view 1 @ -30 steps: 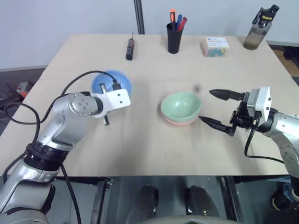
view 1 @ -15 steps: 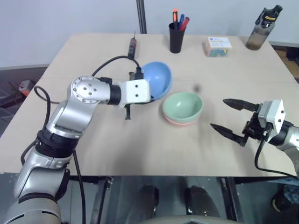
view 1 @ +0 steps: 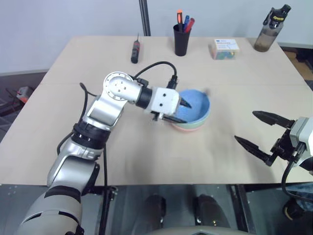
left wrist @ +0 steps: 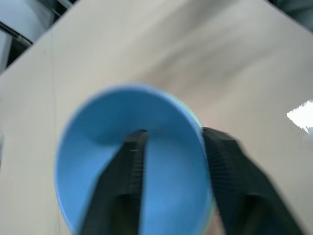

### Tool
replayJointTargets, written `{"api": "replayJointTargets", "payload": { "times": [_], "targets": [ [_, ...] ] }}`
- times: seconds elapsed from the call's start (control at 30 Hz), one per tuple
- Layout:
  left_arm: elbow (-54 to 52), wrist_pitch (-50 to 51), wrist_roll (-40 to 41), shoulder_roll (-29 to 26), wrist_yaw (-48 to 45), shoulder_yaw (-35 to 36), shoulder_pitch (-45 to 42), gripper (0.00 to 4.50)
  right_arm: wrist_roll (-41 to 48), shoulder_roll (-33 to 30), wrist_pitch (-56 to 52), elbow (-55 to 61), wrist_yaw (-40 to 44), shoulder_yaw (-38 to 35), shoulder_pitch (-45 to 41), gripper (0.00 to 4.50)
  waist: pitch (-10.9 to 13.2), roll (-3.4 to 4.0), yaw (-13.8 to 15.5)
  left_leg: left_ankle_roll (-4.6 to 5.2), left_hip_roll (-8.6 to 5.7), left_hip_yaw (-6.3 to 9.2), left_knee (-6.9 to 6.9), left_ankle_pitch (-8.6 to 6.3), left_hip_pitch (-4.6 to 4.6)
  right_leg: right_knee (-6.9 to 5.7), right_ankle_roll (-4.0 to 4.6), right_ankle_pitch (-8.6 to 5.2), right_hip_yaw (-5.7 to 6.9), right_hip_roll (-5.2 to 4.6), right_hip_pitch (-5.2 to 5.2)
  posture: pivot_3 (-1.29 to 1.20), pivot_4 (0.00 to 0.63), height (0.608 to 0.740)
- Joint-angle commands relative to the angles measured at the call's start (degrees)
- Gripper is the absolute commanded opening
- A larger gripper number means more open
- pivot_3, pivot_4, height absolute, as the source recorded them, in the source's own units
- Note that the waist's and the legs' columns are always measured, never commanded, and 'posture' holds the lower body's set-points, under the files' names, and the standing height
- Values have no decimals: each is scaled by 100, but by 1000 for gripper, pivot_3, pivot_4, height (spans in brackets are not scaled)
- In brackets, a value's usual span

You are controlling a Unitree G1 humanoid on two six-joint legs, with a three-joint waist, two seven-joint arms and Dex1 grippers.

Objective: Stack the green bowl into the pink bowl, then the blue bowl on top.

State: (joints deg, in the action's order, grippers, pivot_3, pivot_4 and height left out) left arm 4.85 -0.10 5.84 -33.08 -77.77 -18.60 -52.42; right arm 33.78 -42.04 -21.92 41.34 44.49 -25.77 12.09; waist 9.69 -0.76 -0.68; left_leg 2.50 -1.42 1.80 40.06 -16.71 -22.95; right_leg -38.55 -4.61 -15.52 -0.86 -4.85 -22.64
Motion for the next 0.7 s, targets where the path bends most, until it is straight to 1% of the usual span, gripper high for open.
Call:
{"api": "replayJointTargets", "payload": {
  "times": [0.03,0.07,0.1,0.13,0.17,0.23,0.27,0.3,0.33,0.37,0.4,0.47,0.57,0.63,0.7],
  "targets": [
    [21,201,307,-44,323,576,-71,2808,115,-74,-59,165,-86,-73,-65,4500,0,0,-7,0,0,0,0,0,0,0,0,0,0,0,0,0,150,740],
    [7,308,498,-66,423,794,96,2808,309,-15,-214,70,-154,-17,-152,4500,0,1,-22,0,0,-1,0,0,1,1,0,0,-1,0,0,0,150,740],
    [-44,105,514,-59,697,1030,325,2808,327,-11,-268,-29,-172,49,-232,4500,0,1,-25,0,2,-2,0,0,4,1,0,0,-3,1,0,0,150,740],
    [-141,120,534,-88,851,1171,511,2808,348,-32,-344,-109,-186,93,-290,4500,-2,3,-32,0,3,-3,0,0,5,-1,0,0,-4,1,0,0,150,740],
    [-280,276,556,-132,990,1283,672,2808,315,-76,-401,-187,-209,135,-365,4500,-3,6,-38,0,3,-3,-1,0,6,0,0,0,-5,1,0,0,150,740],
    [-504,1026,668,-272,1234,1479,980,2808,274,-212,-573,-399,-237,212,-581,4500,-3,5,-17,-1,5,-3,-2,0,9,-2,0,0,-5,1,0,0,150,740],
    [-638,1306,917,-371,1139,1595,1197,3235,310,-311,-724,-535,-224,240,-695,4500,-3,5,-9,0,5,-3,-1,0,8,-4,0,0,-5,1,1,0,150,740],
    [-824,1562,1216,-469,1016,1718,1429,3336,320,-405,-802,-658,-169,264,-784,4500,-3,5,-9,0,3,-3,0,0,7,-4,0,0,-5,0,0,0,150,740],
    [-1044,1924,1512,-526,1044,1888,1652,3687,349,-472,-839,-780,-100,256,-876,4500,-2,5,-9,0,3,-3,-1,0,7,-3,0,0,-6,-1,0,0,150,740],
    [-1206,2184,1707,-563,1102,2006,1794,3925,360,-510,-842,-855,-53,251,-936,4500,-1,3,1,0,3,-3,-1,0,6,-2,0,0,-5,-1,0,0,150,740],
    [-1343,2371,1830,-606,1174,2098,1937,4389,406,-530,-875,-939,-39,211,-984,4500,-1,3,0,-1,5,1,-1,0,3,3,0,0,-1,-2,0,0,150,740],
    [-1570,2477,1853,-795,1266,2297,2367,4389,422,-676,-932,-1083,147,139,-935,4500,-1,3,28,-1,5,6,-1,0,1,5,0,0,5,-5,1,0,150,740],
    [-1936,2783,1945,-1167,1505,2865,3129,4389,367,-824,-809,-1249,416,-83,-834,4500,-1,3,-1,-1,5,1,-7,0,3,9,0,0,-2,-6,0,0,150,740],
    [-2098,2946,2084,-1324,1564,3075,3426,4389,509,-903,-885,-1223,574,-213,-749,4500,0,4,2,0,9,1,-12,0,6,10,1,0,-1,-4,1,0,150,740],
    [-2211,2990,2152,-1425,1588,3174,3639,4389,468,-978,-881,-1196,683,-281,-655,4500,-1,3,25,0,10,1,-11,-1,8,8,1,0,0,-5,2,0,150,740]
  ]
}}
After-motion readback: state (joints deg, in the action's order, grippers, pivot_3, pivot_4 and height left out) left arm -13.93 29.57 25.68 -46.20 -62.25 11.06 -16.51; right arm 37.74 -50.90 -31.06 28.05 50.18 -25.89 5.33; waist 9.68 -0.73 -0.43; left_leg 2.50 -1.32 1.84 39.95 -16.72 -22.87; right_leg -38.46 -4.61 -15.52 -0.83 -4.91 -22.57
